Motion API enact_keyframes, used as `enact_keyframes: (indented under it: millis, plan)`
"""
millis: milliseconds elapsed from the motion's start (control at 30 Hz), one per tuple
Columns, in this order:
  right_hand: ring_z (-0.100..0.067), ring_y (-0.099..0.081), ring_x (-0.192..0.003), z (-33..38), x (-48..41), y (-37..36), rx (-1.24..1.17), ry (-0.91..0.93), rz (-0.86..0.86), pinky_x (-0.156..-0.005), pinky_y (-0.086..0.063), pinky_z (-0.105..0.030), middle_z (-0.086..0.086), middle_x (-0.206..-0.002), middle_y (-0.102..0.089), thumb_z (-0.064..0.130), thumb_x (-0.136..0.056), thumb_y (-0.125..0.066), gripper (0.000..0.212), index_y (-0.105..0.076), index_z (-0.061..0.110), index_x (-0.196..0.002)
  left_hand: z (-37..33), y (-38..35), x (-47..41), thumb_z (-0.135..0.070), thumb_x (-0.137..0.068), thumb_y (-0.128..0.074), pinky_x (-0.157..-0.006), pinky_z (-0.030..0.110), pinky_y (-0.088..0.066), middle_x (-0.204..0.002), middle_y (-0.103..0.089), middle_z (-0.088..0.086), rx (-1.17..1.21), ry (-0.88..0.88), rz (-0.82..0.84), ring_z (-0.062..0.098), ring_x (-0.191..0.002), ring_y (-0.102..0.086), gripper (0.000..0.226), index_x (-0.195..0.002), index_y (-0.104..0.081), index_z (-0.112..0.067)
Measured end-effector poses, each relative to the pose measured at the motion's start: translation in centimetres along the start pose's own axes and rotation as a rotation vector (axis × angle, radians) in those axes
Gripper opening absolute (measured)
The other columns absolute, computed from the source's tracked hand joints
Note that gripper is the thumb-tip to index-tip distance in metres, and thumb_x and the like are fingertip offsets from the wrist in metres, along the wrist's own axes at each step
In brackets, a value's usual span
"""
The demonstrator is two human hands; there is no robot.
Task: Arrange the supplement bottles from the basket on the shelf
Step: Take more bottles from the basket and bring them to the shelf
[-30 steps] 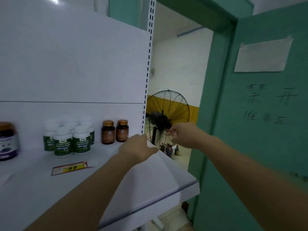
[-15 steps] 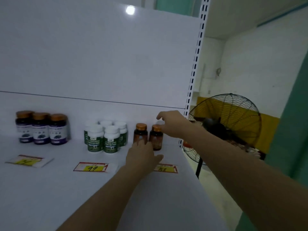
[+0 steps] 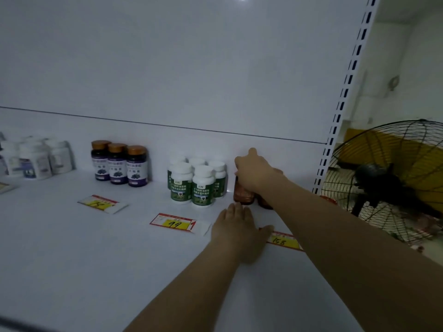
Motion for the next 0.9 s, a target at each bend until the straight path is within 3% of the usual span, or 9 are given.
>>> enact_keyframes:
  millis: [67, 200, 300, 400, 500, 633, 767, 900]
  plan:
    - [-0.026, -0.048, -0.096, -0.1, 0.0, 0.4, -0.079, 0.005, -0.01, -0.083, -0.042, -0.03, -0.017, -0.127, -0.037, 0.018, -0.098, -0.045, 0.029, -0.052, 0.007, -0.124, 0.1, 0.1, 0.2, -0.062, -0.094, -0.012, -0.117, 0.035, 0.0, -0.159, 0.006, 0.009, 0.003, -0.001, -0.004, 0.022, -0.146, 0.005, 0.078, -0.15, 0.002, -0.009]
    - [-0.028, -0.054, -0.104, -0.3, 1.0, 2.8, -0.31, 0.044, -0.117, -0.082, -0.042, -0.025, -0.017, -0.123, -0.049, 0.022, -0.095, -0.052, 0.032, -0.056, 0.011, -0.125, 0.3, 0.7, 0.2, -0.066, -0.091, -0.024, -0.117, 0.034, -0.011, -0.157, -0.012, 0.012, 0.152, 0.04, -0.075, 0.023, -0.145, -0.011, 0.085, -0.149, -0.014, -0.005]
    - [-0.018, -0.054, -0.094, -1.1, 2.4, 6.3, -0.534, 0.023, -0.241, -0.075, -0.047, -0.024, -0.006, -0.106, -0.056, 0.026, -0.087, -0.066, 0.036, -0.056, 0.01, -0.118, 1.1, 3.1, 0.6, -0.065, -0.085, -0.045, -0.096, 0.03, -0.039, -0.132, -0.052, 0.009, 0.456, 0.137, -0.319, 0.022, -0.12, -0.048, 0.071, -0.128, -0.047, -0.008]
    - [-0.013, -0.055, -0.09, -2.3, 3.6, 8.7, -0.679, -0.022, -0.331, -0.067, -0.045, -0.018, -0.002, -0.1, -0.059, 0.031, -0.079, -0.074, 0.034, -0.062, 0.011, -0.104, 2.6, 5.0, 0.9, -0.054, -0.078, -0.065, -0.081, 0.025, -0.038, -0.125, -0.056, 0.004, 0.862, 0.14, -0.489, 0.019, -0.112, -0.053, 0.069, -0.127, -0.048, -0.01]
    - [-0.004, -0.056, -0.079, -2.8, 5.0, 8.6, -0.835, -0.068, -0.347, -0.058, -0.041, -0.014, 0.001, -0.097, -0.063, 0.035, -0.076, -0.077, 0.032, -0.064, 0.014, -0.096, 3.2, 5.6, 0.4, -0.036, -0.07, -0.08, -0.083, 0.024, -0.046, -0.127, -0.056, 0.002, 1.189, 0.001, -0.381, 0.016, -0.111, -0.057, 0.076, -0.132, -0.043, -0.013]
    - [-0.001, -0.056, -0.077, -3.3, 5.9, 6.0, -0.978, -0.167, -0.351, -0.06, -0.044, -0.017, 0.005, -0.091, -0.063, 0.044, -0.073, -0.077, 0.037, -0.063, 0.018, -0.094, 2.7, 6.1, 0.6, -0.015, -0.074, -0.078, -0.062, 0.007, -0.047, -0.102, -0.068, 0.001, 1.211, -0.187, -0.276, 0.011, -0.086, -0.065, 0.045, -0.114, -0.059, -0.013]
    - [-0.015, -0.062, -0.091, -4.1, 5.9, 3.7, -1.112, -0.22, -0.334, -0.081, -0.052, -0.029, 0.003, -0.096, -0.064, 0.049, -0.083, -0.065, 0.033, -0.063, 0.019, -0.095, 3.0, 5.8, 0.7, -0.014, -0.076, -0.076, -0.078, 0.017, -0.053, -0.098, -0.071, 0.007, 1.277, -0.236, -0.156, 0.016, -0.091, -0.068, 0.036, -0.11, -0.064, -0.011]
    - [-0.028, -0.064, -0.1, -4.9, 5.8, 2.2, -1.269, -0.17, -0.255, -0.092, -0.053, -0.046, -0.009, -0.105, -0.066, 0.038, -0.089, -0.061, 0.032, -0.067, 0.009, -0.1, 3.0, 5.3, 0.3, -0.015, -0.076, -0.076, -0.088, 0.029, -0.054, -0.096, -0.073, 0.011, 1.359, -0.248, -0.023, 0.023, -0.094, -0.069, 0.038, -0.111, -0.064, -0.007]
Point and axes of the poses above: each hand's wrist, its own x-axis away from the middle knuckle, its own y-axis out of the back of the hand, z = x × y, the point moved 5 cm from there along -x, towards the middle knuckle
